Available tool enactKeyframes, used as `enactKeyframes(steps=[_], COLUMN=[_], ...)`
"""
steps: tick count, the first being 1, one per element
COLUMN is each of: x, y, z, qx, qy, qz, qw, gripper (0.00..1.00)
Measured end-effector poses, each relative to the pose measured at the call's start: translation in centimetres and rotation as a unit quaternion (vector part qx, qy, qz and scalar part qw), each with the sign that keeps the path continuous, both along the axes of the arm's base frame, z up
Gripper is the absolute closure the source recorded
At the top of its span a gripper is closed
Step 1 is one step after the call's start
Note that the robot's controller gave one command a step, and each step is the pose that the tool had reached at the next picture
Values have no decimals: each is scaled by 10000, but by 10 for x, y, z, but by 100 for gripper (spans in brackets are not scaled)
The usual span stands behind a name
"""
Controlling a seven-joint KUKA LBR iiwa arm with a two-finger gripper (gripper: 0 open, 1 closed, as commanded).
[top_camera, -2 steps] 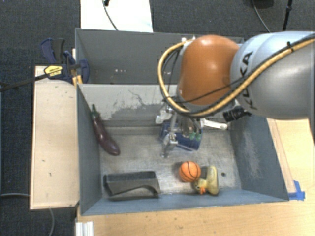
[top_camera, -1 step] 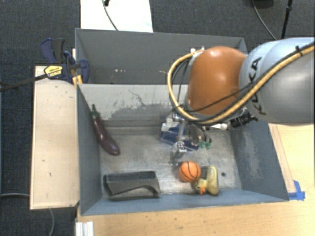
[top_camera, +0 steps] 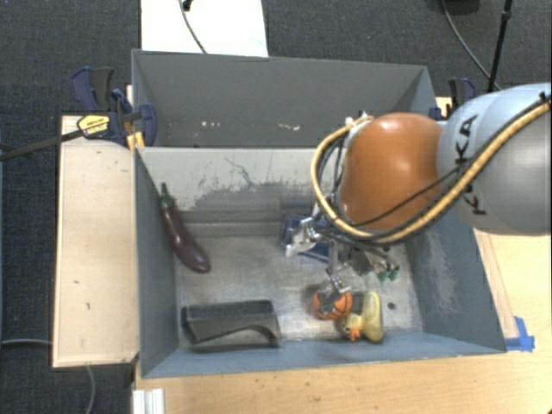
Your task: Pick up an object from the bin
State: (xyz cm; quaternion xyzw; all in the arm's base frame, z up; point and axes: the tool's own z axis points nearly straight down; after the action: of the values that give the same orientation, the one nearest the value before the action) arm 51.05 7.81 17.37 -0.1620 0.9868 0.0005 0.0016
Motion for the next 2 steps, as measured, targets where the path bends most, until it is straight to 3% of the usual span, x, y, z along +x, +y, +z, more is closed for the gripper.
enactKeyframes(steps=[1,2], x=[-9,16], y=[-44,-67], z=[-2,-96], qx=[-3,-20], qy=[12,25], qz=[872,660], qw=[9962,9978], gripper=[0,100])
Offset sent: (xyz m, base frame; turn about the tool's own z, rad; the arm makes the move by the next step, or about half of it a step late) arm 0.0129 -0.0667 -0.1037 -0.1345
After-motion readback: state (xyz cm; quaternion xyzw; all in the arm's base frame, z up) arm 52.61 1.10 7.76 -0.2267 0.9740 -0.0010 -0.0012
